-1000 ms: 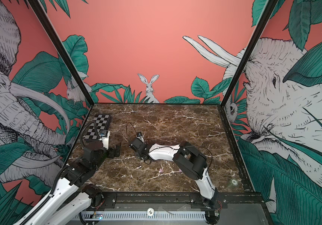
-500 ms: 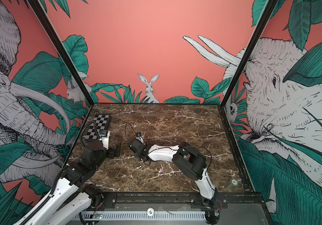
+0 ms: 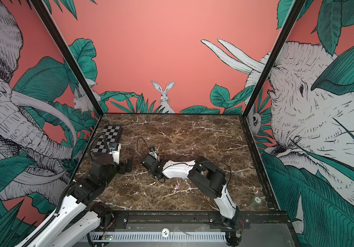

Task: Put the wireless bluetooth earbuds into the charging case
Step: 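Press the raised pink lid down with the right gripper fingers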

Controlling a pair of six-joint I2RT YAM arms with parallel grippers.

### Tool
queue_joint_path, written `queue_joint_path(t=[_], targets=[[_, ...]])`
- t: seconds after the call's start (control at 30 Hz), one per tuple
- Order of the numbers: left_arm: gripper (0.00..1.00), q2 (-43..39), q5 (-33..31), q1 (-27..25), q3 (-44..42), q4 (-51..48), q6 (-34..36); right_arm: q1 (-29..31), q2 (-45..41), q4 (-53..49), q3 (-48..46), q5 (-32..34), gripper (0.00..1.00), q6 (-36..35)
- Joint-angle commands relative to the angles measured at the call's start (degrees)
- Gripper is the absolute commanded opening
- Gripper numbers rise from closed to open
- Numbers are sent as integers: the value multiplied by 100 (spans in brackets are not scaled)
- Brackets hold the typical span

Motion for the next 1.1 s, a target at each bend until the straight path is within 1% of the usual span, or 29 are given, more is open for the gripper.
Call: queue_joint_path(t=[0.0,0.3,0.47,0.67,0.77,0.83,0.97,1.03,1.07], targets=[[99,-42,11,-20,89,22,20,70,54,115,-247,125,9,14],[99,-30,29,-13,86,31,22,70,-165,81,-214,73,31,-19],[99,-7,29,-19,91,26,17,70,-332,42,-164,16,37,-22],[99,-14,29,-19,90,22,21,70,-589,8,-108,-51,37,-40],[99,-35,20,-15,92,23,29,64,-743,-75,-108,-170,41,-53],[99,-35,18,-20,92,31,32,39,-841,-113,101,-312,48,-144],[99,-49,20,-20,90,30,33,-106,-1037,-78,96,-584,71,-353],[99,-66,11,-18,85,31,33,-258,-1055,-166,120,-748,79,-376],[99,-78,11,-17,81,31,34,-370,-1047,-115,105,-978,82,-388]])
